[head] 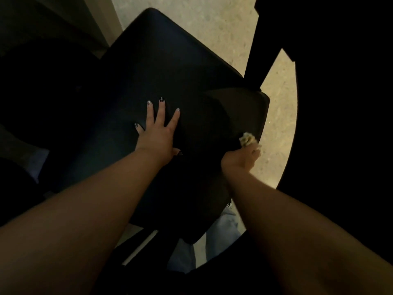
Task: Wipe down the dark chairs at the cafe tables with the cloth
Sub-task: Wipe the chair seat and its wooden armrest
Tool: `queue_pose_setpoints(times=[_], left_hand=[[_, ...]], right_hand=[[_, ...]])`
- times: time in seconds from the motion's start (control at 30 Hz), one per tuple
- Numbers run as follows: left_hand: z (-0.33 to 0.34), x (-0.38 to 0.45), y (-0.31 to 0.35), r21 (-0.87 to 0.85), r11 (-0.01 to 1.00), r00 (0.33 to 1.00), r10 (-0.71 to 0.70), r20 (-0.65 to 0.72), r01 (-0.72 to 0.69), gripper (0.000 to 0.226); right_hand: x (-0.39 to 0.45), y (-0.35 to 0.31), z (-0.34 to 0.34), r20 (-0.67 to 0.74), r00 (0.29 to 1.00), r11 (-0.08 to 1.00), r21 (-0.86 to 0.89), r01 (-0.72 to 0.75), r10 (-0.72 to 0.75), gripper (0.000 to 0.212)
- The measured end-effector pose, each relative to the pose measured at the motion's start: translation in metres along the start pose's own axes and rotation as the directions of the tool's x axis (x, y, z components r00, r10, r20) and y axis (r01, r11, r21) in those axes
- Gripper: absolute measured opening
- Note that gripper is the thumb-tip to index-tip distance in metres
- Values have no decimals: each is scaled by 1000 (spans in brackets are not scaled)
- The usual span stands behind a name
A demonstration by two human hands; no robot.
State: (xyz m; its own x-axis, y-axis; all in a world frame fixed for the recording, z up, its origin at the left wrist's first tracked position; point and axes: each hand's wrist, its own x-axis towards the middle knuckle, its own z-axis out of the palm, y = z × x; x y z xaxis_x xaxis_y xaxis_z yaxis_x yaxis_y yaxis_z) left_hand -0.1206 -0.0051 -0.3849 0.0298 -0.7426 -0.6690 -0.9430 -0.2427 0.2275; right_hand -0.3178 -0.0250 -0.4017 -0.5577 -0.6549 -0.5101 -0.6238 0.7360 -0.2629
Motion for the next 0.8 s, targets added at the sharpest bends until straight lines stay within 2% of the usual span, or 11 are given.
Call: queue_pose_setpoints(times=[0.1, 0.2, 0.27, 0.33, 0.37, 0.4, 0.43, 0.53, 0.6, 0.7, 0.8], left_hand=[[-3, -1, -2, -20, 1000, 1000, 19, 23, -19, 114], [-8, -3, -6, 14, 999, 997, 43, 65, -44, 122], [-11, -5, -13, 46, 997, 995, 59, 84, -63, 127], [-11, -8, -21, 74, 992, 990, 89, 108, -97, 130], [-9, -9, -25, 84, 990, 988, 105, 111, -115, 130], [-5, -10, -29, 89, 987, 987, 121, 103, -130, 130], [-2, -11, -32, 89, 986, 987, 133, 88, -141, 129], [6, -11, -34, 72, 988, 990, 133, 56, -137, 128], [7, -9, -33, 55, 992, 992, 114, 45, -117, 130], [6, -9, -31, 49, 994, 994, 98, 55, -101, 131], [6, -11, -31, 53, 994, 995, 92, 41, -94, 129]], right_hand=[[-50, 28, 22, 108, 989, 994, -54, -91, 97, 70], [-78, 33, 37, 65, 969, 968, 60, -243, 239, 67], [-67, 32, 35, 169, 982, 979, 166, -117, 88, 56], [-52, 11, 21, -45, 992, 991, 62, 118, -116, 45], [-35, -3, 9, -101, 931, 936, -45, 349, -352, 49], [-19, -21, -6, -47, 829, 828, -105, 551, -558, 59], [4, -34, -13, 39, 739, 732, -115, 672, -672, 65], [62, -79, -39, 142, 710, 682, -202, 703, -690, 49], [93, -92, -49, 101, 766, 710, -317, 629, -635, 41], [98, -93, -48, 74, 828, 759, -360, 542, -556, 60], [78, -80, -40, 198, 770, 617, -493, 613, -607, 76]])
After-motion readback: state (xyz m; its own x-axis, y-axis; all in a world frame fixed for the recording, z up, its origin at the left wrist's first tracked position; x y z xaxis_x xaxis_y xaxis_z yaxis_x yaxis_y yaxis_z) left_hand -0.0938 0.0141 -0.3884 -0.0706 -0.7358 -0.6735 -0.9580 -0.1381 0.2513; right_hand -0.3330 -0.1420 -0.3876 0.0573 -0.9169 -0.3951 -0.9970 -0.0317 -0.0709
